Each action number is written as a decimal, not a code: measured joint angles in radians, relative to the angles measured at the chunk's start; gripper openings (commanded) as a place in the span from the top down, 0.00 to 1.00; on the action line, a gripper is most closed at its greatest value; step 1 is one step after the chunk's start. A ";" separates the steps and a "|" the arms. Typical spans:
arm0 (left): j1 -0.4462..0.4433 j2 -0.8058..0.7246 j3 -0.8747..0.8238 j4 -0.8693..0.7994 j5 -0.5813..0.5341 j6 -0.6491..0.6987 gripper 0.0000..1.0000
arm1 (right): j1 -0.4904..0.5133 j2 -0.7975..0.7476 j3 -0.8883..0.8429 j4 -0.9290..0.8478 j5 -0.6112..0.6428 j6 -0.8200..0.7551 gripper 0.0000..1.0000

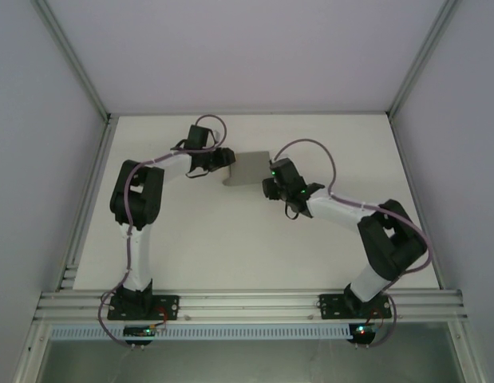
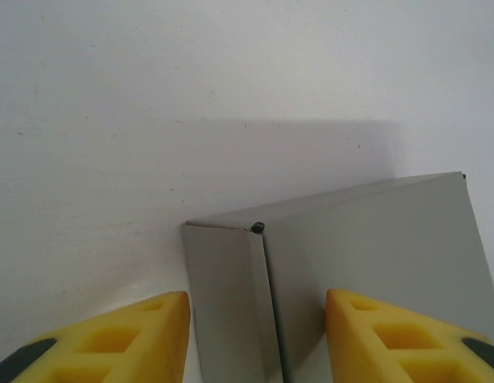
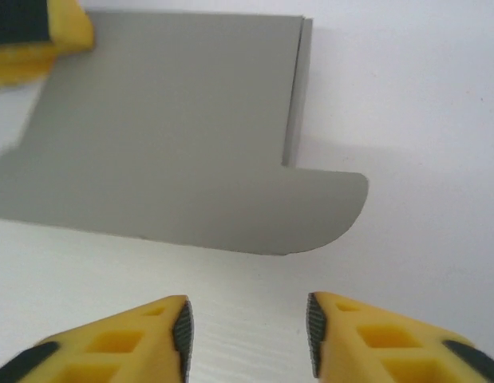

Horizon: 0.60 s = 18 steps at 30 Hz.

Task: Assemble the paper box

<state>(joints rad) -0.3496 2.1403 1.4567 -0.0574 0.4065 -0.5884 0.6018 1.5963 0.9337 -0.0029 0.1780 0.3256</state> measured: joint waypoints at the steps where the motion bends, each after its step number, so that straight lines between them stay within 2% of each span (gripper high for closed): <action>1: 0.000 0.000 -0.007 0.012 0.003 0.000 0.59 | -0.024 -0.008 0.001 0.001 -0.038 0.005 0.31; 3: 0.000 0.000 -0.017 0.034 0.014 0.000 0.63 | -0.090 -0.008 0.009 0.006 -0.132 0.024 0.10; 5: 0.001 -0.001 -0.026 0.055 0.023 0.000 0.66 | -0.159 0.011 0.029 0.010 -0.219 0.038 0.01; 10: 0.018 -0.006 -0.073 0.133 0.061 -0.017 0.78 | -0.279 0.147 0.166 0.011 -0.368 0.085 0.00; 18: 0.068 -0.014 -0.172 0.293 0.158 -0.071 0.87 | -0.308 0.353 0.395 -0.025 -0.551 0.139 0.00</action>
<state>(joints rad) -0.2821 2.1262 1.2842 0.2356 0.5640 -0.6590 0.2935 1.9491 1.3289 -0.0280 -0.3729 0.4644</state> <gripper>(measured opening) 0.175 0.994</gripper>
